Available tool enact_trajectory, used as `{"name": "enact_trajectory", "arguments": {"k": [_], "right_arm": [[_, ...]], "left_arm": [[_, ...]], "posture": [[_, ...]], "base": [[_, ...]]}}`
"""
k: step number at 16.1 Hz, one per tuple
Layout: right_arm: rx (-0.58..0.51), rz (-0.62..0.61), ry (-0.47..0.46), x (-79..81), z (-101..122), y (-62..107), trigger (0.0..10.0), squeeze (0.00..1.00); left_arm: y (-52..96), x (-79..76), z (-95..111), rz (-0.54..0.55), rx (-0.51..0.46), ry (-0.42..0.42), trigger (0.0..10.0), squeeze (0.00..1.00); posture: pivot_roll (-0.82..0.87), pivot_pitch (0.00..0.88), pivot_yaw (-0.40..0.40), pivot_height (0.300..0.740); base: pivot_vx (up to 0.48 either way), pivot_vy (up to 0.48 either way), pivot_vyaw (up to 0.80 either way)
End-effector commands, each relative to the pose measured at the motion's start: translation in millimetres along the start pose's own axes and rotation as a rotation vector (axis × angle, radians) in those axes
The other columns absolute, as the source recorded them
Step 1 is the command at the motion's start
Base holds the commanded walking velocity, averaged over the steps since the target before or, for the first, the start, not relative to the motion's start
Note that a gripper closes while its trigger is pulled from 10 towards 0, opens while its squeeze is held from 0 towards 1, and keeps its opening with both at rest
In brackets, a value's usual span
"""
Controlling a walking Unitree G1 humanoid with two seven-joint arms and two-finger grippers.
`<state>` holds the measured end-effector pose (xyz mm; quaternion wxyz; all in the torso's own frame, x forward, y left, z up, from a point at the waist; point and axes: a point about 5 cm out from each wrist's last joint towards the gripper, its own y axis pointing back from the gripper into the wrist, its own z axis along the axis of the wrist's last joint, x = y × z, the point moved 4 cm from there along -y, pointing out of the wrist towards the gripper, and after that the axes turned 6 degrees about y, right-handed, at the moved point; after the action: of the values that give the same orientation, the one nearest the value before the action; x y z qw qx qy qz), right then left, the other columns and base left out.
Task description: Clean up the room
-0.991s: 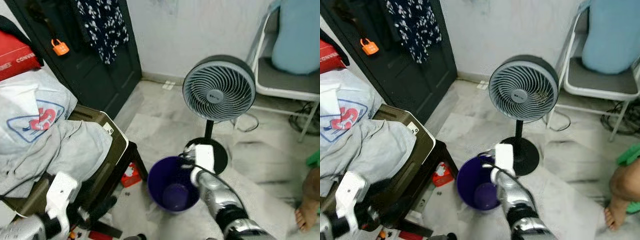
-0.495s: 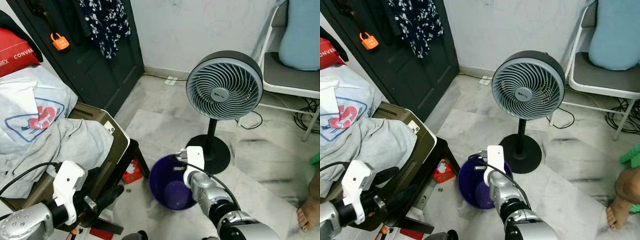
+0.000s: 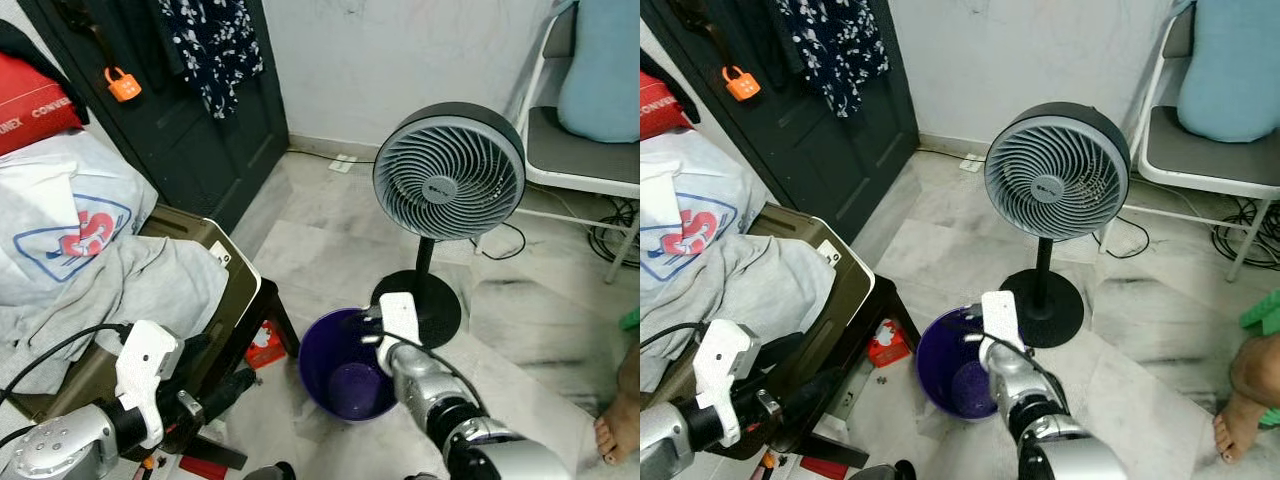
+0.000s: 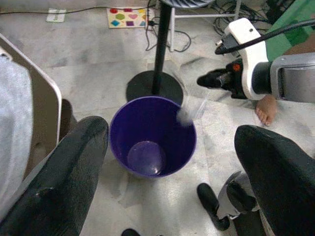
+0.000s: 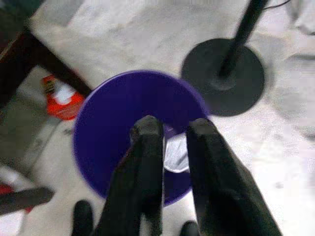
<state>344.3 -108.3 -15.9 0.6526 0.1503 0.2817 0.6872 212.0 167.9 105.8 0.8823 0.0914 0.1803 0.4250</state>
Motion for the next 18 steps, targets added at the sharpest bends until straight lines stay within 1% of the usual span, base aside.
{"name": "enact_trajectory", "arguments": {"k": [1,2,3,4,6,7,9,10,11,13,14,15,17,18], "right_arm": [[-0.019,-0.065,0.03,-9.8,4,-0.5,10.0,1.0],[-0.031,-0.09,0.025,-15.4,6,-0.8,10.0,1.0],[-0.056,-0.129,0.021,-24.4,12,-1.0,10.0,1.0],[-0.102,-0.149,0.026,-28.5,23,-0.9,10.0,1.0],[-0.228,-0.111,0.042,-17.9,53,1.2,10.0,1.0],[-0.26,-0.096,0.027,-14.1,59,2.7,10.0,1.0],[-0.322,-0.062,-0.011,-5.6,68,8.0,10.0,1.0],[-0.382,-0.045,-0.019,-2.1,74,15.8,10.0,1.0],[-0.412,-0.039,-0.015,-2.2,76,22.3,10.0,1.0],[-0.483,-0.037,-0.024,-8.6,79,40.8,10.0,1.0],[-0.512,-0.04,-0.034,-14.8,82,48.8,10.0,1.0],[-0.546,-0.036,-0.062,-22.9,89,58.5,10.0,1.0],[-0.576,-0.023,-0.088,-31.0,98,68.0,10.0,1.0],[-0.603,-0.006,-0.111,-35.4,107,76.5,10.0,1.0]], "left_arm": [[0.3,0.0,1,0.007,0.003,-0.003,10.0,0.0],[-0.1,0.1,1,0.009,0.0,-0.002,10.0,0.0],[-0.7,0.5,1,0.011,-0.002,-0.001,10.0,0.0],[-0.5,1.1,1,0.015,-0.003,0.0,10.0,0.0],[-2.3,2.0,2,0.019,-0.012,0.0,10.0,0.0],[-4.3,1.5,5,0.017,-0.024,0.001,10.0,0.0],[-12.6,-2.0,12,-0.003,-0.066,0.03,10.0,0.0],[-21.7,-6.1,19,-0.022,-0.098,0.032,10.0,0.0],[-28.9,-9.6,24,-0.033,-0.126,0.045,10.0,0.0],[-40.3,-18.4,34,-0.061,-0.176,0.053,10.0,0.0],[-45.9,-20.6,38,-0.064,-0.201,0.054,10.0,0.0],[-53.5,-20.4,43,-0.048,-0.234,0.054,10.0,0.0],[-63.1,-16.1,49,-0.004,-0.277,0.057,10.0,0.0],[-68.9,-9.8,53,0.056,-0.313,0.064,10.0,0.0]], "posture": [[0.1,0.159,0.136,0.74],[0.1,0.158,0.135,0.74],[0.1,0.158,0.135,0.74],[0.11,0.158,0.134,0.74],[0.1,0.145,0.129,0.74],[0.09,0.138,0.127,0.74],[0.07,0.114,0.114,0.74],[0.05,0.099,0.105,0.74],[0.04,0.082,0.096,0.74],[0.01,0.055,0.085,0.74],[0.0,0.035,0.078,0.74],[-0.02,0.013,0.071,0.74],[-0.04,0.0,0.059,0.74],[-0.06,0.0,0.052,0.74]], "base": [[0.0,0.0,0.0],[0.0,0.0,0.0],[0.0,0.0,0.0],[0.0,0.0,0.0],[0.0,0.0,0.0],[0.0,0.0,0.0],[0.0,0.0,0.0],[0.0,0.0,0.0],[0.0,0.0,0.0],[0.0,0.0,0.0],[0.0,0.0,0.0],[0.0,0.0,0.0],[0.0,0.0,0.0],[0.0,0.0,0.0]]}}
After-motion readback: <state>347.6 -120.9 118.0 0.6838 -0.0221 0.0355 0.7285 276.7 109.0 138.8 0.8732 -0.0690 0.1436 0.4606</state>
